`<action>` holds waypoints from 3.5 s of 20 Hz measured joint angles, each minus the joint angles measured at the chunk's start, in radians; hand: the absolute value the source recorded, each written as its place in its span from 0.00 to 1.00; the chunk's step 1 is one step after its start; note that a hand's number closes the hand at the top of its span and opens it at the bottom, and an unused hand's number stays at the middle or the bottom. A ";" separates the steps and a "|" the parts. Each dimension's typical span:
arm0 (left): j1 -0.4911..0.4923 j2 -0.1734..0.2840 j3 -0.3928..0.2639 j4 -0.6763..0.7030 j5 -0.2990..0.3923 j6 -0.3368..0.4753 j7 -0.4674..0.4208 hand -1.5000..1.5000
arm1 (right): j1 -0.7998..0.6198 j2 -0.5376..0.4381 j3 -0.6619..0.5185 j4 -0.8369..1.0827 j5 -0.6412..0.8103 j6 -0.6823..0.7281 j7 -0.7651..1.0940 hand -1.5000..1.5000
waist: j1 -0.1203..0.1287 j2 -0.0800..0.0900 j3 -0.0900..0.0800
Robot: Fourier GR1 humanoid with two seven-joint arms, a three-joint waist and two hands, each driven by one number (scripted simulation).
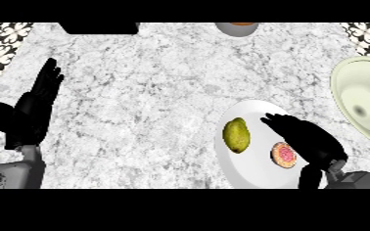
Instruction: Pick the cupcake from the plate and place it in the bowl
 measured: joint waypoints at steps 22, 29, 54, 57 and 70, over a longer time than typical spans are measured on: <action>-0.016 -0.029 0.046 0.021 -0.035 -0.041 -0.009 0.50 | -0.048 0.128 -0.059 0.184 0.144 -0.099 -0.193 1.00 | -0.002 -0.004 -0.004; -0.018 -0.042 0.044 0.006 -0.047 -0.035 0.013 0.50 | 0.135 0.057 -0.118 0.001 0.154 -0.192 -0.255 1.00 | -0.008 -0.003 -0.001; -0.037 -0.040 0.065 0.035 -0.047 -0.053 -0.006 0.50 | 0.038 -0.063 -0.880 -0.402 -0.453 -0.074 -0.077 1.00 | -0.005 -0.001 -0.001; -0.037 -0.046 0.056 0.033 -0.053 -0.055 -0.005 0.50 | -0.030 -0.083 -0.868 -0.270 -0.451 -0.086 -0.107 1.00 | 0.002 0.001 0.000; -0.051 -0.044 0.067 0.044 -0.050 -0.070 -0.012 0.50 | -0.308 -0.163 -0.777 0.452 -0.291 -0.313 -0.459 1.00 | 0.016 0.005 0.001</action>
